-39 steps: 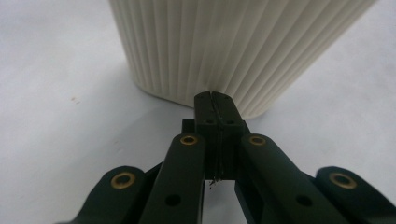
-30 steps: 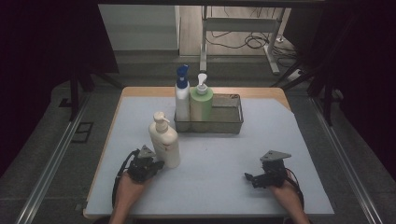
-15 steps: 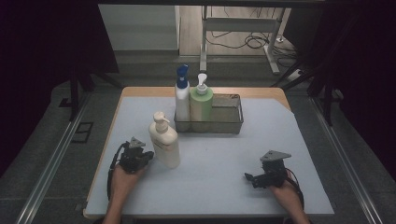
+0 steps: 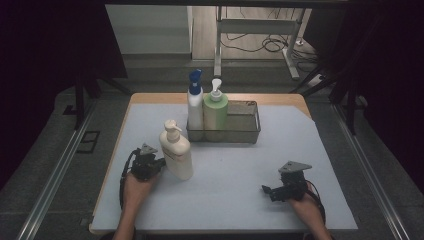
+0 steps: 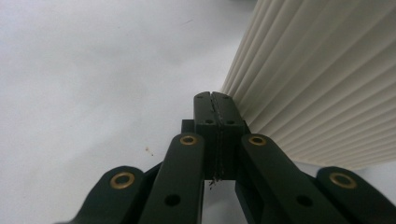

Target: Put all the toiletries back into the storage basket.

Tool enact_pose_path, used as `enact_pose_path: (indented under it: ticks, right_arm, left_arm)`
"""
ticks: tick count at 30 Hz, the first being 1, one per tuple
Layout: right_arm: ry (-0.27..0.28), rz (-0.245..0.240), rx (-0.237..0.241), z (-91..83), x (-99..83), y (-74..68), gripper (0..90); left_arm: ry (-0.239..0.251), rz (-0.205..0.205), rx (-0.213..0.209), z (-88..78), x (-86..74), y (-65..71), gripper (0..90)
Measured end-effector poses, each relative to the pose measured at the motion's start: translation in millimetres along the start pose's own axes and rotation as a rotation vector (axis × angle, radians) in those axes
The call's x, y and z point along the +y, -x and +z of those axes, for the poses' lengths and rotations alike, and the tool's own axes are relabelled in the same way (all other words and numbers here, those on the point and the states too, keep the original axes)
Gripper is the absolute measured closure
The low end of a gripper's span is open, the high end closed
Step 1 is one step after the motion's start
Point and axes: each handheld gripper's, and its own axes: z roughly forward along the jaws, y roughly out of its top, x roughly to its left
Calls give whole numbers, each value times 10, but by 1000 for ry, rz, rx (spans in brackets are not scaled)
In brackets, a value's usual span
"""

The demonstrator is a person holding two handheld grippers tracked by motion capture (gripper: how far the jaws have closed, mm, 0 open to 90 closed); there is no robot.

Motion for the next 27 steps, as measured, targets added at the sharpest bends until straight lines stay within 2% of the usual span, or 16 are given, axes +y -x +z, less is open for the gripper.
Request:
enact_pose_path:
  ticks: [7,27]
  right_arm:
    - [0,0,0,0,0,0,0]
    - [-2,1,-1,0,1,-2,0]
  left_arm:
    - [5,3,-8,19,5,34,893]
    - [-4,62,-67,100,33,319,893]
